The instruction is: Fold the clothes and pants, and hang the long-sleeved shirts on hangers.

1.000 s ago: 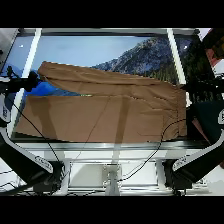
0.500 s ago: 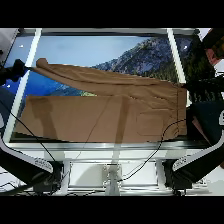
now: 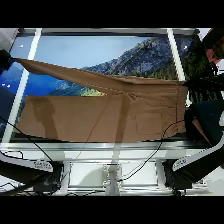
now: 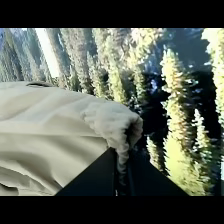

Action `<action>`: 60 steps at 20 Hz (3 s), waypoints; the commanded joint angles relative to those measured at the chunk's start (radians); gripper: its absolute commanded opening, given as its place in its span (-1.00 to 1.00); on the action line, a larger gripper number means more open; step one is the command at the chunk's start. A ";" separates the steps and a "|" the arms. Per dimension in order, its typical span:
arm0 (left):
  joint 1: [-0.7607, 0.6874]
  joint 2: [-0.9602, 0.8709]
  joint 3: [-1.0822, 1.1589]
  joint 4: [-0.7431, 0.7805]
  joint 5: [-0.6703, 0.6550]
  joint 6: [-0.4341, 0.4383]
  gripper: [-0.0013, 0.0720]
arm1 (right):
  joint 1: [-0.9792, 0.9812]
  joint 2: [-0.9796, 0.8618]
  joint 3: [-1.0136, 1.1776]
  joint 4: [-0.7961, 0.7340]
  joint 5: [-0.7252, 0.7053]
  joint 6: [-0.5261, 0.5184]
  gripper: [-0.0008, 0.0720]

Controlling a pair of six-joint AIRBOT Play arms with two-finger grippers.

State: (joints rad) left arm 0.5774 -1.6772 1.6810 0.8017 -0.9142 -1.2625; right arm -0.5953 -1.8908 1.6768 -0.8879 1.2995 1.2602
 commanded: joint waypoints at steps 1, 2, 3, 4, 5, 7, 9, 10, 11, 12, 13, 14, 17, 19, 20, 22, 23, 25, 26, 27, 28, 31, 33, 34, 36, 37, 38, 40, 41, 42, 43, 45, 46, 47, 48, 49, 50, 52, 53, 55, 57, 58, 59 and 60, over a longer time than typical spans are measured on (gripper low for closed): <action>0.004 0.023 0.000 0.184 -0.136 -0.035 -0.90 | 0.000 0.008 0.001 -0.008 -0.008 0.022 -0.90; 0.004 0.022 -0.001 0.254 -0.177 -0.035 -0.90 | 0.000 0.008 0.001 -0.010 -0.008 0.032 -0.90; 0.000 0.021 -0.001 0.329 -0.224 -0.035 -0.90 | 0.000 0.008 0.001 -0.011 -0.009 0.033 -0.90; -0.002 0.018 -0.001 0.418 -0.276 -0.049 -0.90 | 0.000 0.007 0.001 -0.014 -0.010 0.033 -0.90; -0.004 0.014 -0.002 0.512 -0.327 -0.076 -0.90 | 0.000 0.006 0.001 -0.019 -0.010 0.034 -0.90; -0.004 -0.005 -0.003 0.637 -0.415 -0.100 -0.90 | 0.000 0.006 0.001 -0.044 -0.010 0.048 -0.90; -0.004 -0.039 -0.003 0.700 -0.432 -0.099 -0.90 | 0.000 0.006 0.001 -0.071 -0.010 0.063 -0.90; -0.004 -0.060 -0.003 0.697 -0.410 -0.099 -0.90 | 0.000 0.006 0.001 -0.076 -0.010 0.064 -0.90; -0.008 -0.084 -0.003 0.684 -0.379 -0.099 -0.90 | 0.000 0.006 0.001 -0.075 -0.010 0.063 -0.90; -0.012 -0.108 -0.003 0.678 -0.352 -0.099 -0.90 | 0.004 0.006 0.001 -0.077 -0.013 0.063 -0.90; -0.020 -0.134 -0.003 0.674 -0.335 -0.099 -0.90 | 0.011 0.006 0.001 -0.077 -0.018 0.063 -0.90; -0.031 -0.157 -0.003 0.676 -0.327 -0.099 -0.90 | 0.019 0.006 0.001 -0.078 -0.029 0.062 -0.90; -0.060 -0.207 -0.003 0.690 -0.271 -0.150 -0.90 | 0.051 0.006 0.001 -0.078 -0.103 0.063 -0.90; -0.075 -0.215 -0.003 0.690 -0.189 -0.210 -0.90 | 0.067 0.006 0.001 -0.078 -0.163 0.063 -0.90; -0.083 -0.215 -0.003 0.690 -0.146 -0.228 -0.90 | 0.072 0.006 0.001 -0.077 -0.200 0.063 -0.90; -0.104 -0.216 -0.003 0.690 -0.088 -0.228 -0.90 | 0.082 0.006 0.001 -0.077 -0.274 0.064 -0.90; -0.112 -0.217 -0.003 0.690 -0.069 -0.228 -0.90 | 0.087 0.006 0.001 -0.077 -0.316 0.065 -0.90; -0.124 -0.224 -0.003 0.692 -0.038 -0.248 -0.90 | 0.104 0.006 0.001 -0.077 -0.401 0.067 -0.90; -0.127 -0.227 -0.003 0.692 -0.022 -0.283 -0.90 | 0.116 0.006 0.001 -0.077 -0.438 0.067 -0.90; -0.127 -0.229 -0.003 0.694 -0.011 -0.311 -0.90 | 0.127 0.006 0.001 -0.077 -0.467 0.067 -0.90; -0.127 -0.231 -0.003 0.694 0.001 -0.326 -0.90 | 0.138 0.006 0.001 -0.078 -0.496 0.067 -0.90; -0.127 -0.238 -0.003 0.694 0.006 -0.331 -0.89 | 0.160 0.006 0.001 -0.085 -0.558 0.067 -0.90; -0.129 -0.251 -0.003 0.684 0.003 -0.331 -0.89 | 0.164 0.005 0.001 -0.093 -0.557 0.067 -0.90; -0.131 -0.257 -0.003 0.679 0.001 -0.330 -0.69 | 0.164 0.006 0.001 -0.105 -0.546 0.067 -0.82; -0.134 -0.256 -0.003 0.679 -0.009 -0.329 0.90 | 0.164 0.006 0.001 -0.113 -0.518 0.066 0.88; -0.134 -0.251 -0.003 0.680 -0.015 -0.323 0.95 | 0.164 0.008 0.001 -0.113 -0.506 0.067 0.91; -0.134 -0.240 -0.003 0.679 -0.017 -0.323 0.95 | 0.163 0.012 0.001 -0.113 -0.495 0.068 0.92; -0.132 -0.211 -0.002 0.680 -0.018 -0.323 0.95 | 0.163 0.027 0.001 -0.115 -0.484 0.068 0.91; -0.131 -0.190 -0.002 0.680 -0.018 -0.323 0.94 | 0.163 0.039 0.002 -0.116 -0.476 0.068 0.91; -0.129 -0.164 -0.002 0.684 -0.025 -0.323 0.93 | 0.159 0.058 0.002 -0.126 -0.463 0.067 0.91; -0.127 -0.137 -0.002 0.695 -0.037 -0.321 0.93 | 0.157 0.080 0.002 -0.141 -0.442 0.067 0.91; -0.118 -0.072 -0.002 0.765 -0.100 -0.320 0.93 | 0.131 0.141 0.002 -0.183 -0.369 0.068 0.90; -0.112 -0.041 -0.002 0.799 -0.150 -0.319 0.88 | 0.111 0.178 0.002 -0.204 -0.311 0.068 0.75; -0.101 -0.008 -0.003 0.823 -0.212 -0.303 0.11 | 0.088 0.214 0.002 -0.222 -0.246 0.068 0.45; -0.088 0.023 -0.003 0.818 -0.260 -0.221 -0.84 | 0.059 0.253 0.002 -0.244 -0.170 0.068 0.09; -0.076 0.054 -0.003 0.801 -0.288 -0.138 -0.89 | 0.032 0.287 0.002 -0.257 -0.103 0.068 -0.26; -0.068 0.083 -0.003 0.788 -0.301 -0.104 -0.89 | 0.003 0.322 0.001 -0.264 -0.031 0.067 -0.61; -0.050 0.141 -0.003 0.748 -0.304 -0.106 -0.89 | -0.044 0.377 0.000 -0.269 0.131 0.067 -0.90; -0.029 0.166 -0.003 0.665 -0.301 -0.098 -0.89 | -0.063 0.404 -0.009 -0.280 0.213 0.064 -0.90; 0.011 0.217 -0.026 0.486 -0.303 -0.016 -0.90 | -0.097 0.488 -0.079 -0.303 0.291 0.013 -0.90; 0.026 0.296 -0.140 0.478 -0.266 0.012 -0.90 | -0.144 0.632 -0.243 -0.298 0.217 0.008 -0.90; 0.031 0.342 -0.229 0.480 -0.235 0.018 -0.90 | -0.168 0.705 -0.336 -0.296 0.195 0.005 -0.90; 0.037 0.394 -0.337 0.481 -0.224 0.044 -0.90 | -0.197 0.784 -0.442 -0.294 0.196 0.008 -0.90; 0.044 0.443 -0.439 0.496 -0.215 0.080 -0.90 | -0.214 0.858 -0.540 -0.294 0.192 0.018 -0.90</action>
State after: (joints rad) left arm 0.5991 -1.3518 1.4448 1.3331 -1.1683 -1.2671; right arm -0.7509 -1.2098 1.3502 -1.1790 1.4792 1.2823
